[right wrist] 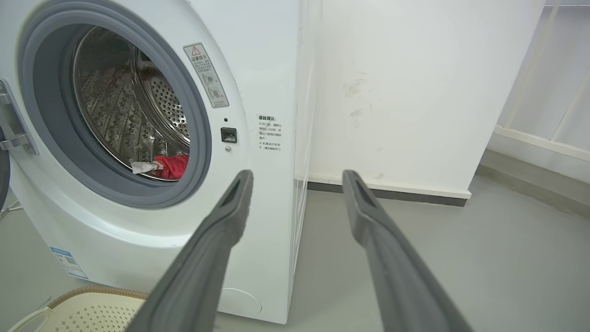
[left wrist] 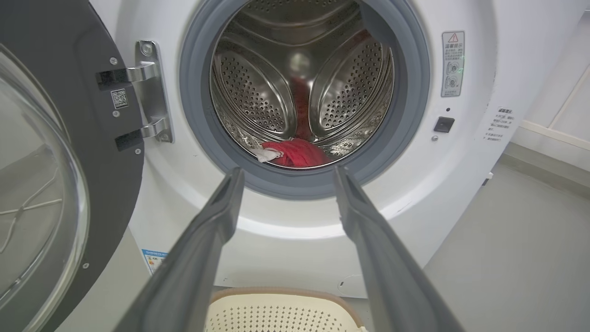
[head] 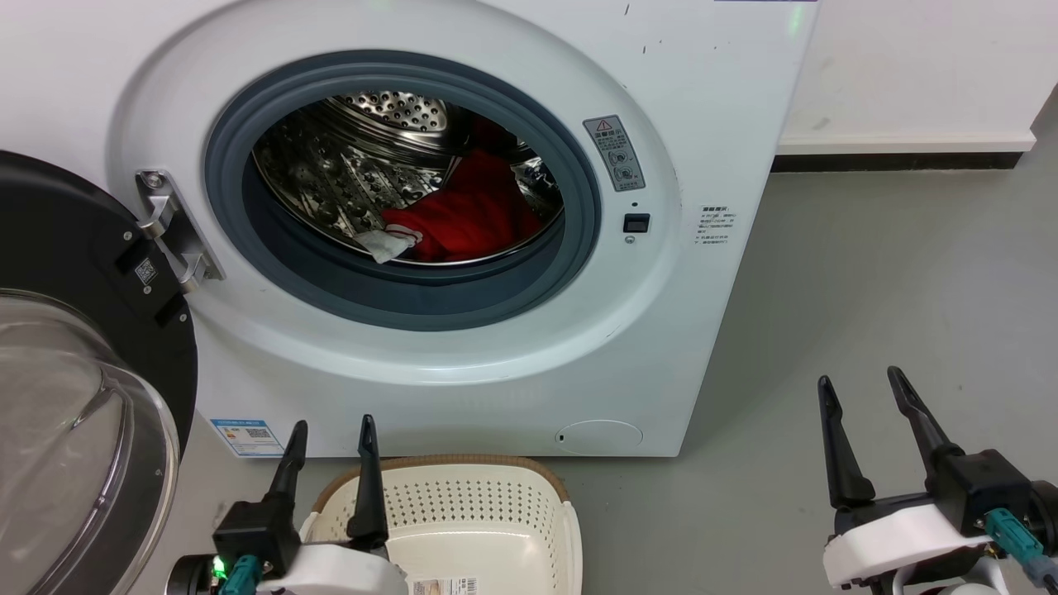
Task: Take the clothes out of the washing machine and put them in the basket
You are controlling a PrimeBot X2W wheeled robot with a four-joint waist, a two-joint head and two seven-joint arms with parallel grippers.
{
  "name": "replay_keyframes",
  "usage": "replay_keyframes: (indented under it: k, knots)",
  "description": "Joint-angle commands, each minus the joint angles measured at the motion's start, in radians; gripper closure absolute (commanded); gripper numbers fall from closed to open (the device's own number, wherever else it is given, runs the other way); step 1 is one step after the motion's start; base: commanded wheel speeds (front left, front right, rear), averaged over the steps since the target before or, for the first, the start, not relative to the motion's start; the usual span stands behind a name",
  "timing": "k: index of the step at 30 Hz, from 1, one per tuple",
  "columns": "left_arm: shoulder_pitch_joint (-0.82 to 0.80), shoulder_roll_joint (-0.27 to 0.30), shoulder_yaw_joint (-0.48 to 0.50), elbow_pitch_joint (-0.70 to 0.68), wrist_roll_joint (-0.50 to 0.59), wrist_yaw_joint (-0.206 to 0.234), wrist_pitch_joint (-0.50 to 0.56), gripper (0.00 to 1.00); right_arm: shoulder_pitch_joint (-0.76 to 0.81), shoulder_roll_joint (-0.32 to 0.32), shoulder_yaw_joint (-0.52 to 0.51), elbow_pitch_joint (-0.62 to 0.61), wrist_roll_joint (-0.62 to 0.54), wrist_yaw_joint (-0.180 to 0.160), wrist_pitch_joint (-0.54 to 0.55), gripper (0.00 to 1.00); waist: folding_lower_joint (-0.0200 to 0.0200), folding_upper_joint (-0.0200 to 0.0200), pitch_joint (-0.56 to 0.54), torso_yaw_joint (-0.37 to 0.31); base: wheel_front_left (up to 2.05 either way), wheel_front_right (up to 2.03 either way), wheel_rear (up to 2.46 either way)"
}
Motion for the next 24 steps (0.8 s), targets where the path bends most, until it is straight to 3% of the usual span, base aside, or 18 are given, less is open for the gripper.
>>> replay_keyframes:
  k: [1, 24]
  knots:
    - [0.004, 0.004, -0.009, 0.003, 0.024, -0.006, -0.008, 0.0, -0.004, 0.001, 0.0, -0.008, -0.024, 0.0, -0.011, 0.0, 0.0, 0.0, 0.0, 0.0, 0.0, 0.0, 0.0]
    - [0.031, -0.018, 0.002, 0.005, 0.159, -0.051, -0.049, 0.0, 0.023, 0.001, 0.006, -0.019, -0.128, 0.0, -0.052, 0.0, 0.0, 0.0, -0.002, 0.004, 0.0, 0.0, 0.0]
